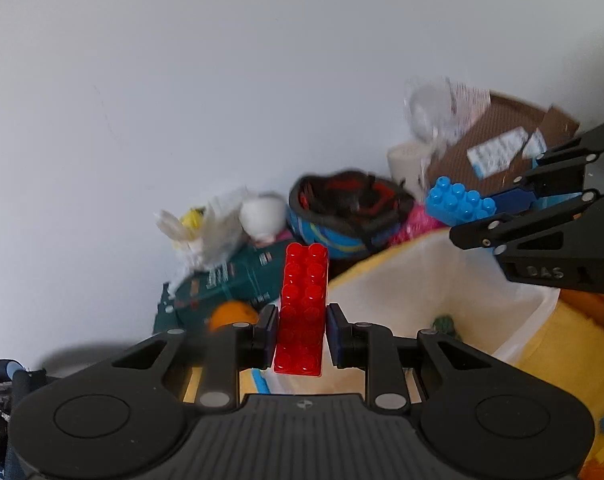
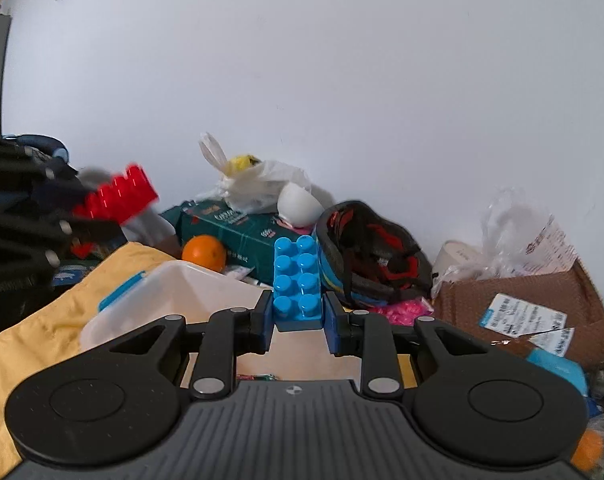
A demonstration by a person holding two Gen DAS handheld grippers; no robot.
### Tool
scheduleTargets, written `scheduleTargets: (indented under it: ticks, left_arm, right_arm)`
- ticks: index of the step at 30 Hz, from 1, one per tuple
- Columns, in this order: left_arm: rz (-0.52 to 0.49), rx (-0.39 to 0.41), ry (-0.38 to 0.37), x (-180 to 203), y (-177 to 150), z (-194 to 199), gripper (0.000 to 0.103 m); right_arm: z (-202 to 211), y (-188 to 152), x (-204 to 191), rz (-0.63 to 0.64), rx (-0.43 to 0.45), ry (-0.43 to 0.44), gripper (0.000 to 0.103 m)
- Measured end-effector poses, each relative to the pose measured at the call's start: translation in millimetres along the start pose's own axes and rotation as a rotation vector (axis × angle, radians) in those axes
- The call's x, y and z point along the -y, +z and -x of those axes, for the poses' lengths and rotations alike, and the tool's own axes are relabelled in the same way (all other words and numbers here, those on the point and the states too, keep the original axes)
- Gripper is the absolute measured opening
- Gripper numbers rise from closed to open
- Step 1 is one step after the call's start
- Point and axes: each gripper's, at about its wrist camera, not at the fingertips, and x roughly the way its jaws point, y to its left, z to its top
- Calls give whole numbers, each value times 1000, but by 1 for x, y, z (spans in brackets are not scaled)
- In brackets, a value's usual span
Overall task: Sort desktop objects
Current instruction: 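Lift both bricks over the white bin and open both tools to drop them, then move both open tools back over the toy pile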
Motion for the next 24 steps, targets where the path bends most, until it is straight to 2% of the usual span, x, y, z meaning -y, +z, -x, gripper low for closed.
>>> scheduleTargets:
  ticks: [5,7,9,10,14,16,19,21,24]
  left_arm:
    - [75,-137,-55,1,-19,-25,37]
    - [93,-122,-61,-2,-24,-15,54]
    - [99,-80,-63,-4,-28,3,63]
    - [107,-71,-68,-4,-29,8,65]
    - [138,-60,-112,-4,-43,40,65]
    - [132,-66,-129,2,-53,54,66]
    - [108,-104,-156,23,-79,76,66]
    - [92,-141,-161,38,-99,87,66]
    - [81,-192,-209,58,-130,98,66]
  right_arm:
    - [-34,-16,-5,-47,-87,6,29]
    - [-39,-24,-2,-110,-123,15,34]
    - [-30,-27,4,-165,-133,8,34]
    - [-20,-28,5,-170,-105,8,34]
    - [18,-32,3,-150,-20,-7,42]
    - [26,-36,3,-166,-12,12,46]
    - [45,-52,-5,-166,0,-1,46]
    - [56,-66,-13,-150,-19,22,47]
    - [68,-92,-24,-135,-99,61,58]
